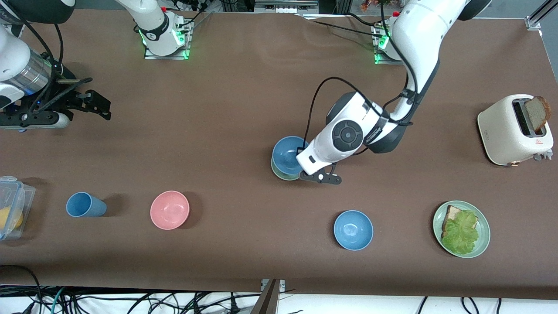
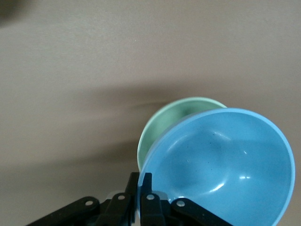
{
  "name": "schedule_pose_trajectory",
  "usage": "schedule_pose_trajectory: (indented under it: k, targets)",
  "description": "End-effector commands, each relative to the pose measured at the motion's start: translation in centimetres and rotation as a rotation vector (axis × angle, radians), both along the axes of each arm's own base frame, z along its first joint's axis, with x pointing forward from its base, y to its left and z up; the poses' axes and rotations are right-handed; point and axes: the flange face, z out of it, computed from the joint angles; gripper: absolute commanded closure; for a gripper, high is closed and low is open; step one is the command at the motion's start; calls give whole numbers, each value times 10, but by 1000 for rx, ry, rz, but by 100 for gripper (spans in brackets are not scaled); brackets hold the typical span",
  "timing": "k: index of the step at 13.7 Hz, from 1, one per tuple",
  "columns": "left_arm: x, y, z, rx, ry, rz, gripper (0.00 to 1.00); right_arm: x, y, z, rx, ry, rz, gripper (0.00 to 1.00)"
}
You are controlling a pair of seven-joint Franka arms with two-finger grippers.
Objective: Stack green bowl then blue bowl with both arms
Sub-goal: 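Carry the blue bowl with the left gripper into the green bowl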
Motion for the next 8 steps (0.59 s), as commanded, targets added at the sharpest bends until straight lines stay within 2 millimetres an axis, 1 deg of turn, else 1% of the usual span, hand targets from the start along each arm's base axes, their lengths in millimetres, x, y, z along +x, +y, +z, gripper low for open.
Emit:
schedule_pose_trajectory:
  k: [1, 2, 4, 5, 6, 7, 8]
  targets:
    - [5, -11, -12, 21, -35, 3, 100, 0, 1, 5, 0, 5, -5, 0]
    - [4, -12, -15, 27, -34, 1, 100, 0, 1, 5, 0, 5, -4, 0]
    - [-2, -18, -17, 42, -11, 66, 0, 0, 1, 5, 0, 5, -4, 0]
    - [-6, -22, -15, 46, -8, 61, 0, 0, 1, 5, 0, 5, -5, 0]
    - [-7, -19, -7, 58, 2, 60, 0, 0, 2, 5, 0, 5, -4, 0]
    - [-7, -15, 5, 73, 14, 57, 0, 0, 2, 5, 0, 5, -4, 0]
    - [-5, -8, 25, 83, 11, 59, 0, 0, 1, 5, 0, 5, -5, 0]
